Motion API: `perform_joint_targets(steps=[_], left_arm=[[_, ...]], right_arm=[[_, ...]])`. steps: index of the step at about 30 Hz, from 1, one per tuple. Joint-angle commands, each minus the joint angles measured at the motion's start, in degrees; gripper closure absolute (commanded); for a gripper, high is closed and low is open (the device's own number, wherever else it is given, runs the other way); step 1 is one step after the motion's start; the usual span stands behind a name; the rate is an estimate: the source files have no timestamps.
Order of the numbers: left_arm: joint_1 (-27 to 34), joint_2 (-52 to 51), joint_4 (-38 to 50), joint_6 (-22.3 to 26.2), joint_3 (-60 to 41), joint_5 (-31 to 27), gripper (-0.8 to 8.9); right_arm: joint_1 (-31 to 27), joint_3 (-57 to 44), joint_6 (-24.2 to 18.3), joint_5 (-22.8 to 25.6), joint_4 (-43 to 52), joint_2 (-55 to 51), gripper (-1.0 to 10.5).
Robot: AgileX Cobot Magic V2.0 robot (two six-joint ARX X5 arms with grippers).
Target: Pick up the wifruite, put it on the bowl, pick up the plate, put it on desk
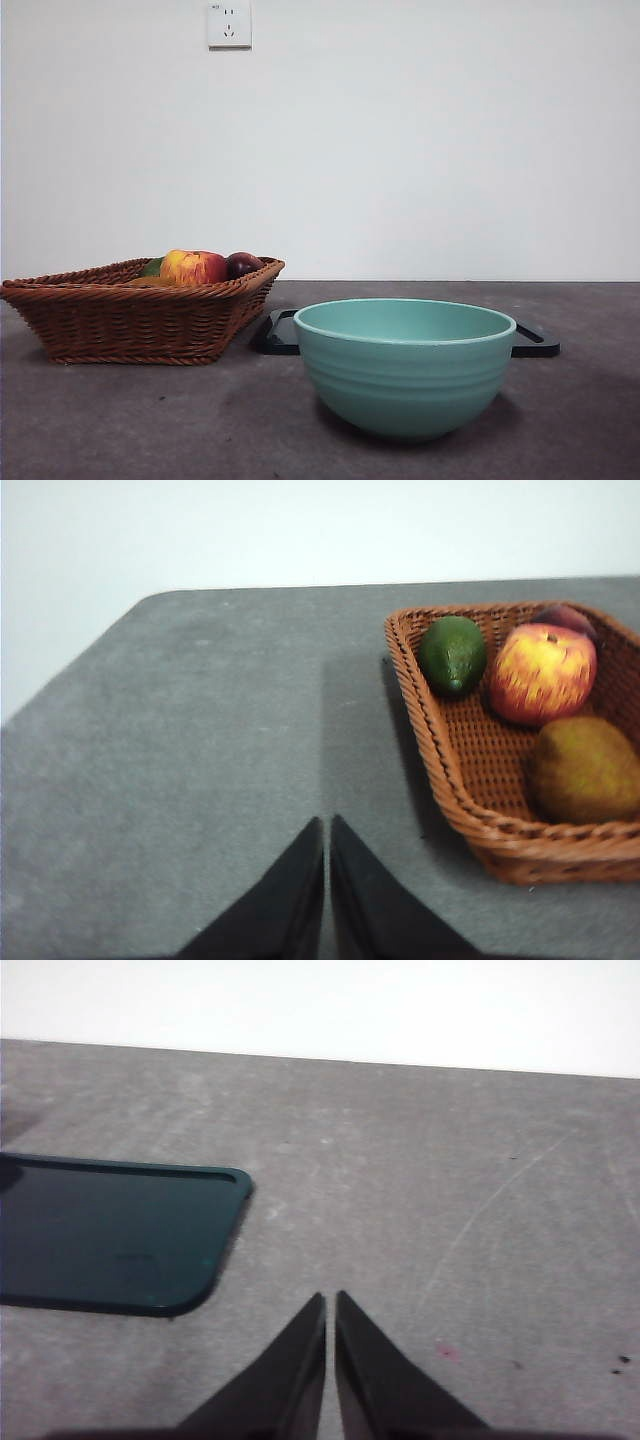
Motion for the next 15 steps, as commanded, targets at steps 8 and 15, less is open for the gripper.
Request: perform_joint_targets(steps=[8,15], left_arm=[[0.2,-0.1,-0.5,-15.2,-1.2,-0.1,8.05],[0.2,-0.1,-0.5,-24.4,0.1,0.0,8.05]], right_arm=[[0.0,-0.2,10.1,-1.8,0.7,-0.2,9.4],[0.0,0.0,12.6,-2.0,0.8,-0.2,9.4]])
